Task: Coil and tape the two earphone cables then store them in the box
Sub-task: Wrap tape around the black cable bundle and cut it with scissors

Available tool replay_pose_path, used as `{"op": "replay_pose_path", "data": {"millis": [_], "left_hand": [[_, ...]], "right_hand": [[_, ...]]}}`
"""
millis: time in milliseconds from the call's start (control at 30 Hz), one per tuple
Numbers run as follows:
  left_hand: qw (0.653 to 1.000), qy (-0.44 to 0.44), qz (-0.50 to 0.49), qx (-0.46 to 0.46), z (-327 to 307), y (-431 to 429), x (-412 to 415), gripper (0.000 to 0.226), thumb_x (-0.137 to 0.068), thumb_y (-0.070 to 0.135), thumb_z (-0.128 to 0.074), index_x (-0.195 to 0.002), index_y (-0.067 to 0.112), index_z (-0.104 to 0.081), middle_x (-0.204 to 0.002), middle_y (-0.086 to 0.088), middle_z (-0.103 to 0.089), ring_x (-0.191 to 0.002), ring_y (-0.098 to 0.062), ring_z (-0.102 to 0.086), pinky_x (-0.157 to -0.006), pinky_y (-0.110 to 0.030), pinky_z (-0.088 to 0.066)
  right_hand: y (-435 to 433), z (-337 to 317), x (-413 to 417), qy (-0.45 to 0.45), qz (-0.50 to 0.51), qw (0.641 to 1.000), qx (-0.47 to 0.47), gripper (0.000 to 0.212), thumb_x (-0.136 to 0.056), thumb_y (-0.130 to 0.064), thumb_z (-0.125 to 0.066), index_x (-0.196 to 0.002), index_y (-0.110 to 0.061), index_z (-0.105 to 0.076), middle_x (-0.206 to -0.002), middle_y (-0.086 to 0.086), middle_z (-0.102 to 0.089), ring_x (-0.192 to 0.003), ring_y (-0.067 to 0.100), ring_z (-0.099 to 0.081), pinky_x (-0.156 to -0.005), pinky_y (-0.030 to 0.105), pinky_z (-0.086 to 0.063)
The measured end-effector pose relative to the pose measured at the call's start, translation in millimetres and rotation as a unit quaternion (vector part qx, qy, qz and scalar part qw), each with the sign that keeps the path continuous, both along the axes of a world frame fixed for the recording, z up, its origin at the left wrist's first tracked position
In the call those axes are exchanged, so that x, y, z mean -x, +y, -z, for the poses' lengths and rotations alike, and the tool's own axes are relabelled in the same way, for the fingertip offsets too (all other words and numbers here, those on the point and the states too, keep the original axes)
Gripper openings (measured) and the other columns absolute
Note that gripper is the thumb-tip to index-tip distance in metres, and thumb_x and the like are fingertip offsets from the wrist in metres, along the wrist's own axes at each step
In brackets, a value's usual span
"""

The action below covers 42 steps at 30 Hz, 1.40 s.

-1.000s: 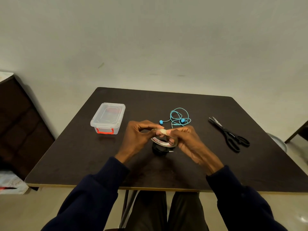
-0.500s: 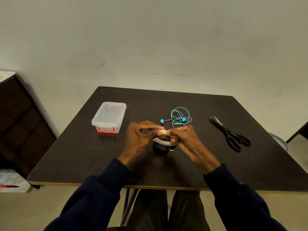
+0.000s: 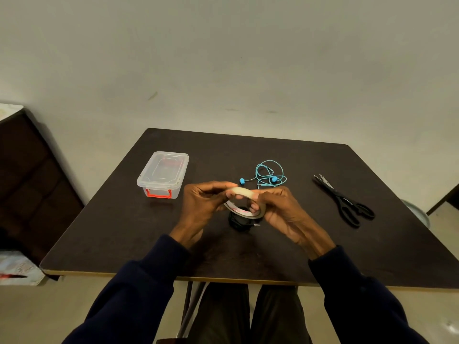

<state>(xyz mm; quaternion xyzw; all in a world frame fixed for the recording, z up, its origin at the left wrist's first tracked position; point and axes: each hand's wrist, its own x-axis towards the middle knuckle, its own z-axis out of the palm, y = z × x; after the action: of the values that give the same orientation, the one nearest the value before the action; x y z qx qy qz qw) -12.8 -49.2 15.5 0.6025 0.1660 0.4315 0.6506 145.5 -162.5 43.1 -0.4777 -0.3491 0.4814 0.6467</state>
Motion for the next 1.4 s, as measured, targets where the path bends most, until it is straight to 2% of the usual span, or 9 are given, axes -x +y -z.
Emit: {"op": "replay_pose_path", "data": {"millis": [133,333,500,567,667,733,833,1167,1400], "left_hand": [[0.994,-0.011,0.03,0.108,0.5,5.6,1.8,0.027,-0.072,0.02,-0.078,-0.098,0.014,-0.079,-0.108,-0.013,-0.076,-0.105,-0.033,-0.072,-0.077,-0.046,-0.063],[0.973,-0.045,0.075,0.211,3.3,6.8,0.2,0.024,-0.074,0.015,-0.074,-0.097,0.013,-0.08,-0.113,-0.014,-0.074,-0.105,-0.028,-0.072,-0.073,-0.047,-0.062],[0.947,-0.069,0.117,0.292,11.1,11.2,-2.2,0.031,-0.079,0.011,-0.071,-0.109,0.005,-0.074,-0.123,-0.02,-0.069,-0.119,-0.035,-0.065,-0.077,-0.053,-0.06],[0.957,-0.056,0.121,0.257,11.2,11.0,-1.3,0.032,-0.083,0.012,-0.07,-0.114,0.006,-0.071,-0.125,-0.016,-0.069,-0.122,-0.034,-0.063,-0.081,-0.052,-0.06],[0.997,0.028,0.071,-0.002,3.8,14.1,3.7,0.033,-0.087,0.017,-0.071,-0.12,0.012,-0.072,-0.124,-0.002,-0.072,-0.121,-0.022,-0.065,-0.093,-0.037,-0.057],[0.982,0.065,0.049,-0.17,-4.2,15.3,3.0,0.034,-0.087,0.018,-0.074,-0.12,0.01,-0.073,-0.119,0.002,-0.074,-0.114,-0.014,-0.068,-0.094,-0.024,-0.054],[0.961,0.094,0.019,-0.259,-18.6,13.4,-0.3,0.031,-0.084,0.024,-0.076,-0.112,0.011,-0.077,-0.104,0.006,-0.076,-0.098,-0.009,-0.071,-0.084,-0.018,-0.054],[0.98,0.071,-0.031,-0.186,-9.6,16.2,-1.8,0.021,-0.081,0.013,-0.079,-0.101,0.015,-0.079,-0.096,0.008,-0.078,-0.094,-0.011,-0.072,-0.083,-0.023,-0.058],[1.0,0.01,0.005,0.008,1.9,16.6,-2.3,0.023,-0.075,0.015,-0.078,-0.098,0.018,-0.079,-0.099,-0.005,-0.079,-0.096,-0.024,-0.075,-0.075,-0.028,-0.061]], "right_hand": [[-3.7,-3.8,-0.8,0.018,-0.018,1.0,-0.018,0.032,-0.089,0.002,-0.054,-0.116,0.021,-0.058,-0.068,0.008,-0.068,-0.061,0.011,-0.056,-0.067,0.021,-0.05],[-7.1,-5.4,1.2,0.073,-0.023,0.997,-0.033,0.037,-0.088,0.001,-0.055,-0.119,0.022,-0.055,-0.106,0.026,-0.068,-0.065,0.014,-0.057,-0.069,0.023,-0.053],[-7.4,-3.4,-0.3,0.074,-0.026,0.996,-0.043,0.042,-0.089,0.0,-0.055,-0.123,0.025,-0.05,-0.109,0.028,-0.065,-0.067,0.016,-0.057,-0.073,0.028,-0.054],[-5.7,-1.4,-1.1,0.056,-0.016,0.998,-0.038,0.039,-0.089,0.0,-0.057,-0.119,0.024,-0.055,-0.101,0.026,-0.065,-0.066,0.014,-0.058,-0.072,0.026,-0.053],[-2.1,2.3,-4.6,-0.01,0.015,1.0,-0.021,0.026,-0.088,-0.004,-0.063,-0.104,0.014,-0.069,-0.087,0.023,-0.065,-0.062,0.01,-0.056,-0.064,0.02,-0.051],[0.5,4.7,-7.2,-0.063,0.028,0.998,-0.011,0.025,-0.089,-0.009,-0.067,-0.1,0.012,-0.072,-0.075,0.018,-0.06,-0.06,0.009,-0.055,-0.062,0.019,-0.049],[4.3,7.6,-8.2,-0.092,0.028,0.995,-0.004,0.029,-0.087,-0.014,-0.07,-0.1,0.011,-0.072,-0.064,0.011,-0.059,-0.061,0.011,-0.053,-0.061,0.02,-0.047],[-1.7,1.0,-6.6,-0.032,-0.011,0.999,-0.033,0.025,-0.087,-0.013,-0.068,-0.101,0.006,-0.075,-0.095,0.019,-0.073,-0.065,0.01,-0.053,-0.064,0.019,-0.048],[-3.6,2.2,-9.4,0.019,-0.016,0.999,-0.044,0.025,-0.082,-0.015,-0.07,-0.098,0.004,-0.076,-0.103,0.022,-0.072,-0.067,0.012,-0.056,-0.066,0.021,-0.05]]}}
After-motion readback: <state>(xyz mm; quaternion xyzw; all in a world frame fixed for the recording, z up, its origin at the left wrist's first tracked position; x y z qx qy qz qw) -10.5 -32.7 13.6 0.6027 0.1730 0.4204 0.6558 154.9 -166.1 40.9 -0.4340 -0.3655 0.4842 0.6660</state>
